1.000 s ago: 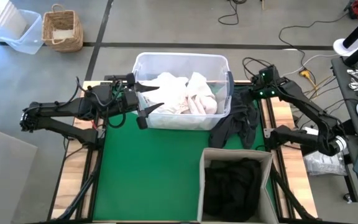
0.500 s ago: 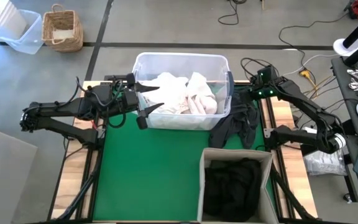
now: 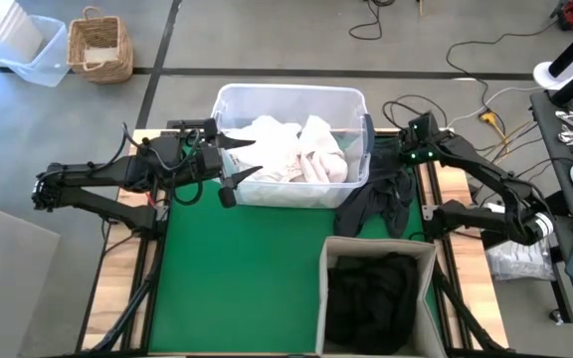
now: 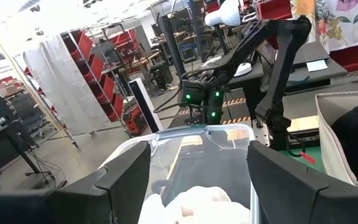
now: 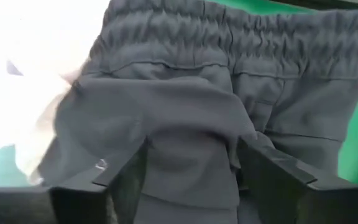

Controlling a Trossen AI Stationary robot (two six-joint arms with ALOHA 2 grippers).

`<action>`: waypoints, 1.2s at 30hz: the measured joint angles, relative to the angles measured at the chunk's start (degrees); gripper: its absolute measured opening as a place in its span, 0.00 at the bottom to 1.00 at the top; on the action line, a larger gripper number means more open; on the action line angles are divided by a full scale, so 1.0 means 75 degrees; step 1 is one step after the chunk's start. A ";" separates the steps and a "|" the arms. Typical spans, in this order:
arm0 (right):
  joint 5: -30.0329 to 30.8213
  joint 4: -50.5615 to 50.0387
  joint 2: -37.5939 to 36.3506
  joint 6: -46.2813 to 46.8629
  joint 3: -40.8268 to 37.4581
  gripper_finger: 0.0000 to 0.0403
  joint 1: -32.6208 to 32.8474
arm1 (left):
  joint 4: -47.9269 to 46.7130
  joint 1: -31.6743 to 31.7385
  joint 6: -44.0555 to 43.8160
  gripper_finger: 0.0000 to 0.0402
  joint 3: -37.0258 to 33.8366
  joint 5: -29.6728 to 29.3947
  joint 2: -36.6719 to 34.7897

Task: Sort clothes
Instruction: Put the dark gray pants into the brown laundry bin

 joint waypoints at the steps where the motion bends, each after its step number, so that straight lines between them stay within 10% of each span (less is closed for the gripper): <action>1: -0.0003 0.0145 0.0015 -0.0004 -0.0118 0.61 0.0005 | 0.0000 0.0000 -0.0001 0.61 0.0000 0.0001 0.0000; 12: -0.0005 0.1112 0.0139 0.0151 -0.0885 0.68 0.0035 | 0.0006 0.0003 0.0000 0.61 0.0000 0.0000 0.0044; 23: 0.0062 0.1445 0.0558 0.0128 -0.1092 0.09 0.0189 | 0.0009 0.0003 -0.0047 0.61 0.0000 0.0000 0.0108; 36: 0.0320 -0.0033 -0.1037 0.0175 -0.0062 0.03 0.0187 | 0.0006 0.0003 -0.0143 0.61 0.0000 0.0000 0.0108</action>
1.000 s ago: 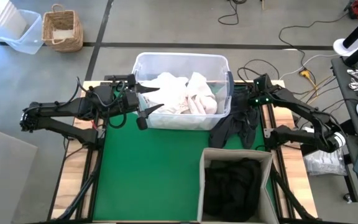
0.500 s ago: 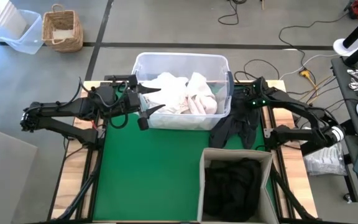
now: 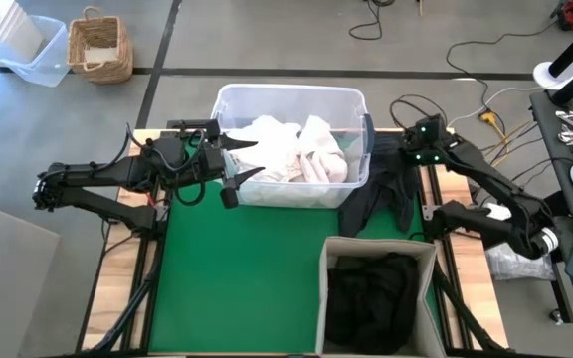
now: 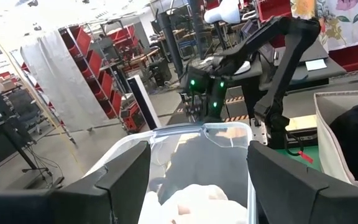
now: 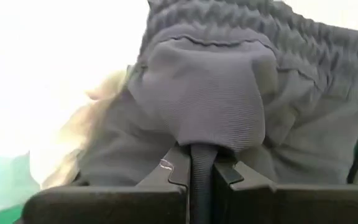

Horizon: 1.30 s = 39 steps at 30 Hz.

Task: Sort clothes
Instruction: Put the dark gray pants into the brown laundry bin

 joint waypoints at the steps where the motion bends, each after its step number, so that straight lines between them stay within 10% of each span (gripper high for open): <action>1: 0.0034 -0.0203 -0.0082 -0.0060 0.0157 0.03 0.0000 | 0.0000 0.0000 -0.0025 0.61 0.0000 0.0000 0.0000; 39: 0.0309 -0.2465 -0.1028 -0.0784 0.5764 0.02 0.0000 | -0.0010 0.0000 -0.0569 0.61 0.0000 0.0000 0.0044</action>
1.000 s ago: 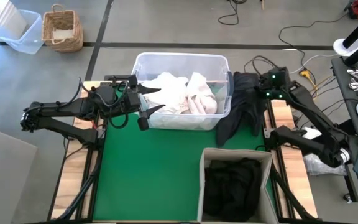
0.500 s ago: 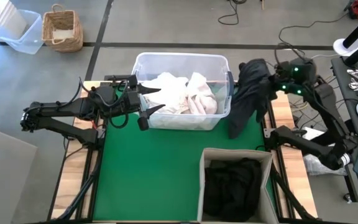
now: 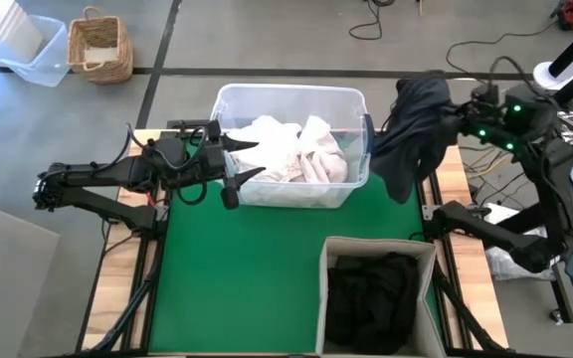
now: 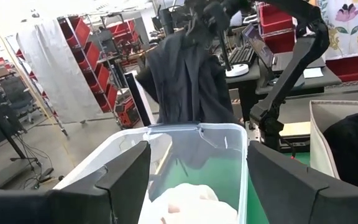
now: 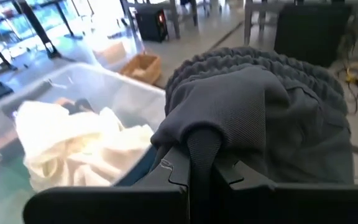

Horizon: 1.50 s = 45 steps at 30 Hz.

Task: Sort clothes
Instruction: Put the dark gray pants into the brown laundry bin

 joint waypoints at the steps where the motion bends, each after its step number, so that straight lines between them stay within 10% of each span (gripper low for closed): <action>1: -0.0027 0.0002 0.0000 0.0000 0.0115 0.02 0.0000 | -0.0002 0.0000 -0.0014 0.61 0.0000 0.0000 0.0000; 45: -0.4091 0.0673 0.0501 0.1101 0.3475 0.02 -0.0002 | 0.0062 -0.0001 -0.0574 0.61 0.0000 0.0000 -0.0006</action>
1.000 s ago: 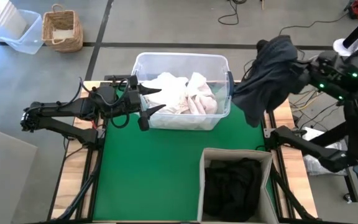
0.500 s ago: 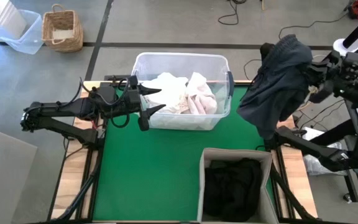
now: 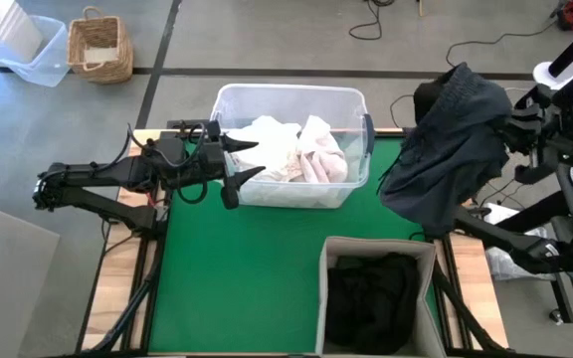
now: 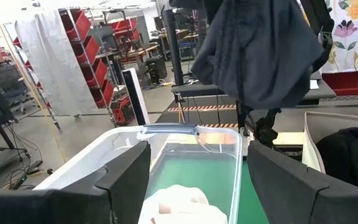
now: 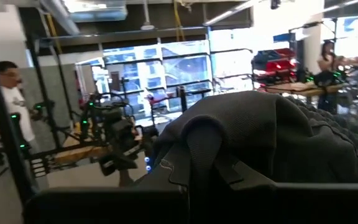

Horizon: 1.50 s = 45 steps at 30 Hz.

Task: Sort clothes
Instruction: Put the dark gray pants into the brown laundry bin

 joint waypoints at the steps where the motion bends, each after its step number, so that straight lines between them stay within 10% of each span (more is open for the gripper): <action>1: -0.0080 0.0017 0.0000 0.0017 0.0035 0.02 0.0000 | 0.0030 0.0001 -0.0004 0.61 0.0000 0.0000 0.0000; 24: -0.2529 0.0728 -0.0006 0.1074 0.0114 0.02 0.0002 | 0.0309 0.0001 -0.0116 0.61 0.0003 0.0000 -0.0001; 45: -0.2468 0.1070 0.0042 0.1732 0.0111 0.03 -0.0006 | 0.0610 0.0001 -0.0168 0.61 0.0003 0.0003 0.0006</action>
